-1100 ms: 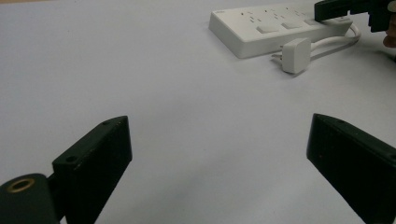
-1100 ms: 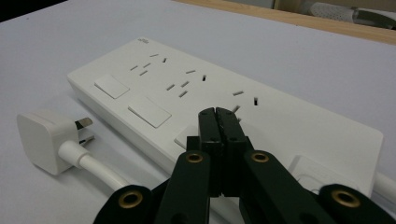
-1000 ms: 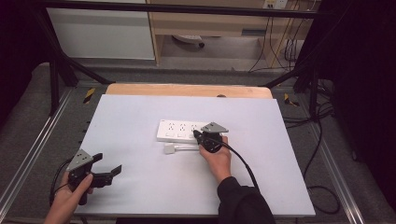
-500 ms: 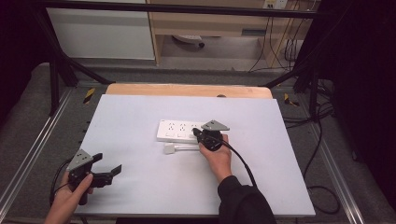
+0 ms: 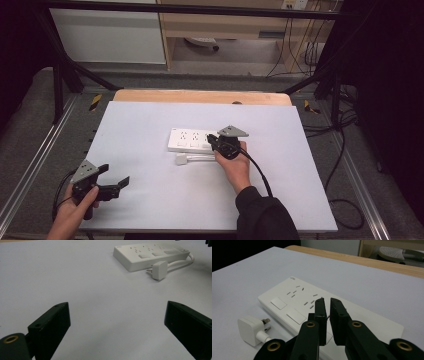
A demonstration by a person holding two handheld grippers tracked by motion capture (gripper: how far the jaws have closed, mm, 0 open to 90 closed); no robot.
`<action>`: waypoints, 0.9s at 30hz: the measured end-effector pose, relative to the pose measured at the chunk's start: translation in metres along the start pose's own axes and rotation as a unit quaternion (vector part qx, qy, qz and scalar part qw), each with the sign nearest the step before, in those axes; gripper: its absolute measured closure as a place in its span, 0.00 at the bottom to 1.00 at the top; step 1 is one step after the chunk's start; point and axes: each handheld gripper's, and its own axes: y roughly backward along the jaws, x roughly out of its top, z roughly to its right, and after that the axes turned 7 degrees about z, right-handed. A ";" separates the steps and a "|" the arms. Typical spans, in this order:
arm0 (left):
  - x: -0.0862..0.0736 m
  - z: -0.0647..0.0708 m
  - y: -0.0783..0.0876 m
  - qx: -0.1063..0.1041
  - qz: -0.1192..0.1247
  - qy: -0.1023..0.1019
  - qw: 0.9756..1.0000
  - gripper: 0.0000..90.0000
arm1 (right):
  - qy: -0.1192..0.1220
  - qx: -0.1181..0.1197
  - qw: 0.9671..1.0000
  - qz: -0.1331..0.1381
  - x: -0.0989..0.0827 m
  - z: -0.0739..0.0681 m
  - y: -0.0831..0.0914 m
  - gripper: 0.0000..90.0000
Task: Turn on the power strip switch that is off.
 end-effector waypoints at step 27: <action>0.000 0.001 0.000 -0.003 0.001 0.004 1.000 0.07 | -0.014 -0.025 0.999 0.016 0.019 0.019 0.021 0.67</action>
